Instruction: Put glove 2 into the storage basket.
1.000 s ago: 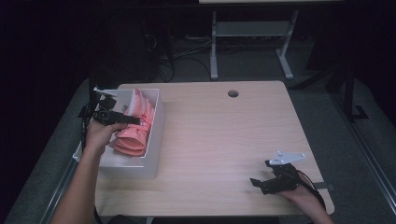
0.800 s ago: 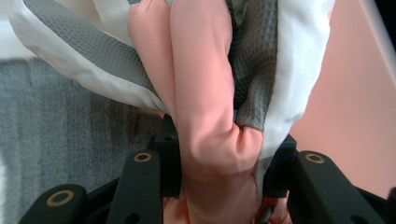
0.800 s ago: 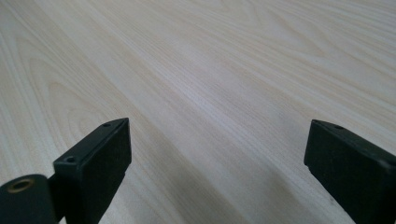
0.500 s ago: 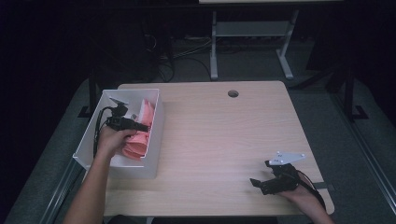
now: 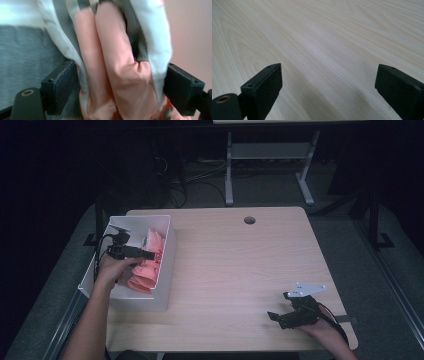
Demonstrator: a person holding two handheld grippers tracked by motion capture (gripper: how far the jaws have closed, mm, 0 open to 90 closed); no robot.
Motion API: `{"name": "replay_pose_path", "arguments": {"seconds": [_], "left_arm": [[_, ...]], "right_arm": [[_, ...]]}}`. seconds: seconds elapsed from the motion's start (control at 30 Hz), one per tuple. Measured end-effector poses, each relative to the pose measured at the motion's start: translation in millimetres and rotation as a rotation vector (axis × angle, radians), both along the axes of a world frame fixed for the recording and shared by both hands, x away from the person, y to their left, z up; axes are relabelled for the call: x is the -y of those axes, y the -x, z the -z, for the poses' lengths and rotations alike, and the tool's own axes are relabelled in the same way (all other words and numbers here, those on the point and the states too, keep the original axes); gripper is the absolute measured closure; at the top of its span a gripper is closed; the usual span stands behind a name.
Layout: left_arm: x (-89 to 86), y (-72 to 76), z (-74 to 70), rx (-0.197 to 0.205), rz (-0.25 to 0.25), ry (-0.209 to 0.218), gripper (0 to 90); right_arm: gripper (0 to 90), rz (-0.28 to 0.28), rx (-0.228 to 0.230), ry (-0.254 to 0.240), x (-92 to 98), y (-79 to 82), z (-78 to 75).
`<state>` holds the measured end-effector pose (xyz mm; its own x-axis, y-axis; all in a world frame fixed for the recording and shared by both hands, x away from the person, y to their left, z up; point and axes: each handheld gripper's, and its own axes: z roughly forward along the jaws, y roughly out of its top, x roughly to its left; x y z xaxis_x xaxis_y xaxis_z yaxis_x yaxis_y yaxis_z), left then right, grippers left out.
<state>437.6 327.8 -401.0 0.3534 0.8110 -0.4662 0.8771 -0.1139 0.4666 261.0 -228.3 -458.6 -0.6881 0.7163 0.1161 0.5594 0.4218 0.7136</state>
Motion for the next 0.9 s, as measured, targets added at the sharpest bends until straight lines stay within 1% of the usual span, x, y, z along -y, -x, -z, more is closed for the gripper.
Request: {"name": "replay_pose_path", "arguments": {"seconds": [0.03, 0.13, 0.2, 0.23, 0.3, 0.5, 0.57, 0.6, 0.7, 0.83, 0.9], "left_arm": [[-1.3, 0.3, -2.2, 0.006, -0.001, 0.0, 16.2], [-6.3, 3.4, -15.7, 0.044, -0.012, -0.009, 15.9], [-8.7, 6.5, -25.5, 0.075, -0.017, -0.016, 15.7], [-9.3, 8.0, -30.1, 0.083, -0.019, -0.022, 15.7], [-9.0, 10.6, -38.9, 0.104, -0.003, -0.035, 15.6], [-3.6, 15.8, -54.4, 0.155, 0.034, -0.064, 15.5], [0.1, 18.9, -62.2, 0.182, 0.046, -0.069, 15.6], [3.4, 21.2, -67.7, 0.203, 0.058, -0.071, 15.6], [11.1, 25.6, -77.8, 0.231, 0.079, -0.071, 15.6], [26.6, 32.0, -92.0, 0.274, 0.12, -0.072, 15.6], [37.9, 36.5, -98.1, 0.295, 0.151, -0.071, 15.6]], "right_arm": [[7.1, 0.0, 0.0, 0.0, 0.0, 0.0, 0.0], [7.1, 0.0, 0.003, 0.0, 0.7, -0.6, 0.1], [7.1, -0.001, 0.005, -0.001, 1.2, -0.9, 0.5], [7.1, -0.001, 0.004, -0.003, 1.3, -1.0, 0.5], [7.1, -0.001, 0.003, -0.008, 1.7, -1.5, 0.8], [7.1, -0.001, 0.0, -0.004, 2.9, -2.5, 1.7], [7.1, 0.0, 0.002, -0.002, 3.3, -2.1, 1.2], [7.1, 0.005, 0.0, -0.008, 3.0, -1.9, 1.0], [7.1, 0.005, -0.003, -0.002, 2.1, -2.8, 1.0], [7.1, -0.005, 0.002, 0.001, 0.9, -2.7, 1.3], [7.1, 0.0, -0.003, 0.001, 0.3, -2.7, 1.4]]}}
